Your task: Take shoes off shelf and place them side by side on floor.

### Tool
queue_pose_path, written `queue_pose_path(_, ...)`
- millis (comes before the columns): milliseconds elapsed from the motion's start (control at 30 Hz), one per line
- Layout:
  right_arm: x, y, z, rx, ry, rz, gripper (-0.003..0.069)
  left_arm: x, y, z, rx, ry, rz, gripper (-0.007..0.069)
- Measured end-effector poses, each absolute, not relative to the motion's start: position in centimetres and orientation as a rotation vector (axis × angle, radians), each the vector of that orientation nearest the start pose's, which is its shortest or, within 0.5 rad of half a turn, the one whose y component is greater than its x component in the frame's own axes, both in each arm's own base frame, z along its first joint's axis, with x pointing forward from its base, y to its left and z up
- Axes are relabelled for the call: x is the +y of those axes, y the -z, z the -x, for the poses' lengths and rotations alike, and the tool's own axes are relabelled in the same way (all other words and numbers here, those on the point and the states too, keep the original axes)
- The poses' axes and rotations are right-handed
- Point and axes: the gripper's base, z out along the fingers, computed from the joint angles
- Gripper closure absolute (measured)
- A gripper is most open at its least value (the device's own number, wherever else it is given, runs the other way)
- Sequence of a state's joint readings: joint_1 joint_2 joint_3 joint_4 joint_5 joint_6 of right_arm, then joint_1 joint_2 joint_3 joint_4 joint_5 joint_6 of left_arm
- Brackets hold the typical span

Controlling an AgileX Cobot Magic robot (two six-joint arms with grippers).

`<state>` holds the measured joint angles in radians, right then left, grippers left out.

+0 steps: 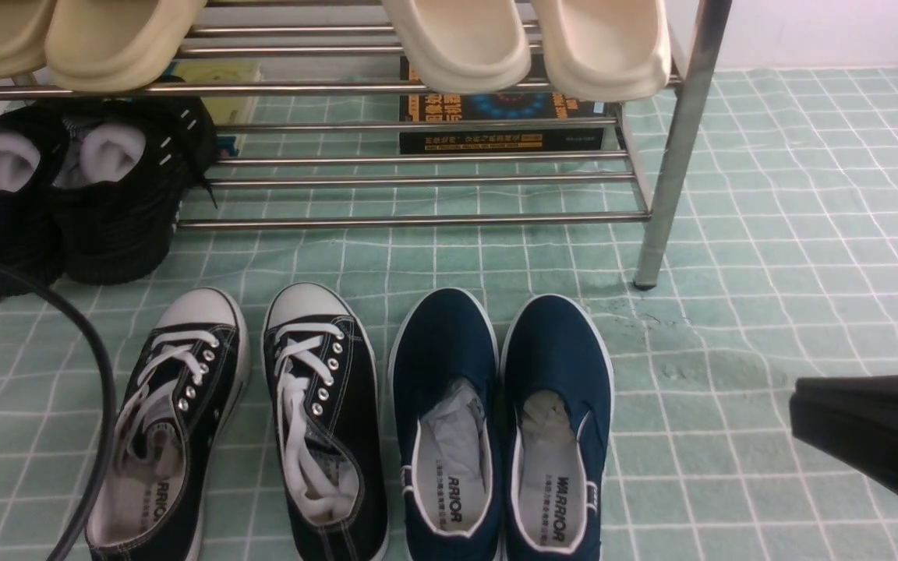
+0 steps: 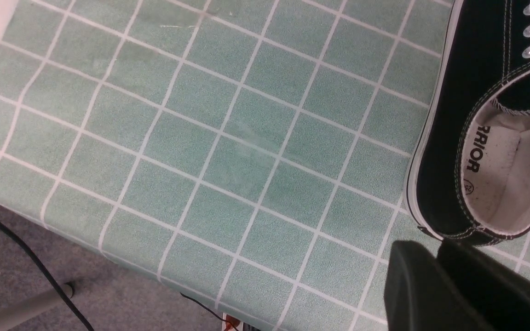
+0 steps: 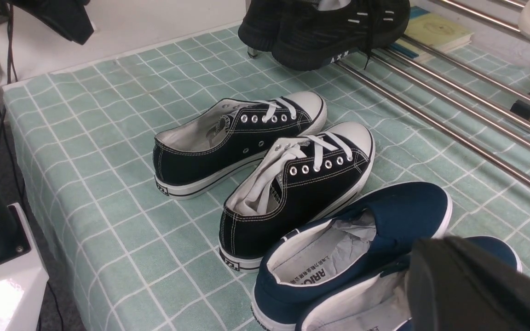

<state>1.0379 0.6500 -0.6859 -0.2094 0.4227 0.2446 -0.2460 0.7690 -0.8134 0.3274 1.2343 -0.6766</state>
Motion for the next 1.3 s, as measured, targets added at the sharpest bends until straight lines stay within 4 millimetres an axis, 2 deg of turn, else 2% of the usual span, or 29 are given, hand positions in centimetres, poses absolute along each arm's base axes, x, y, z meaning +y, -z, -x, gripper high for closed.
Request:
queue_pose_path(333, 10.5, -35.1, -7.0, 1.708, -0.699, 0.834, 0.0641, 0.0, -32.5, -11.3, 2.527, -0.115, 0.507, 0.0515)
queue_pose_path(467, 9.0, -34.0, -7.0, 1.738, -0.708, 0.723, 0.0635, 0.0, -32.5, -11.3, 2.529, -0.112, 0.508, 0.0509)
queue_pose_path(633, 6.2, -31.3, -7.0, 1.791, -0.624, 0.503, 0.0631, -0.2, -32.5, -11.3, 2.536, -0.092, 0.512, 0.0508)
queue_pose_path(700, 4.4, -29.5, -6.6, 1.792, -0.549, 0.379, 0.0628, -0.3, -32.4, -11.3, 2.545, -0.066, 0.517, 0.0508)
queue_pose_path(800, 2.8, -26.9, -5.9, 1.793, -0.454, 0.245, 0.0622, -0.4, -32.4, -11.2, 2.55, -0.051, 0.52, 0.0507)
queue_pose_path(867, 2.4, -25.9, -5.7, 1.797, -0.424, 0.207, 0.0621, -0.4, -32.4, -11.2, 2.551, -0.05, 0.52, 0.0505)
queue_pose_path(900, 1.9, -24.4, -5.5, 1.809, -0.376, 0.149, 0.0618, -0.4, -32.4, -11.2, 2.551, -0.05, 0.52, 0.0503)
queue_pose_path(967, 1.7, -23.1, -5.4, 1.822, -0.348, 0.117, 0.0616, -0.4, -32.4, -11.2, 2.551, -0.049, 0.52, 0.0502)
queue_pose_path(1033, 1.3, -20.9, -5.3, 1.855, -0.301, 0.061, 0.0613, -0.5, -32.4, -11.2, 2.551, -0.048, 0.52, 0.0501)
queue_pose_path(1067, 1.2, -20.7, -5.3, 1.859, -0.298, 0.057, 0.0612, -0.5, -32.4, -11.2, 2.551, -0.048, 0.52, 0.0501)
queue_pose_path(1233, 0.7, -17.4, -5.1, 1.903, -0.223, -0.035, 0.0605, -0.5, -32.4, -11.2, 2.553, -0.051, 0.51, 0.05)
queue_pose_path(1300, 0.5, -17.4, -5.1, 1.889, -0.2, -0.07, 0.0601, -0.5, -32.4, -11.2, 2.557, -0.056, 0.492, 0.05)
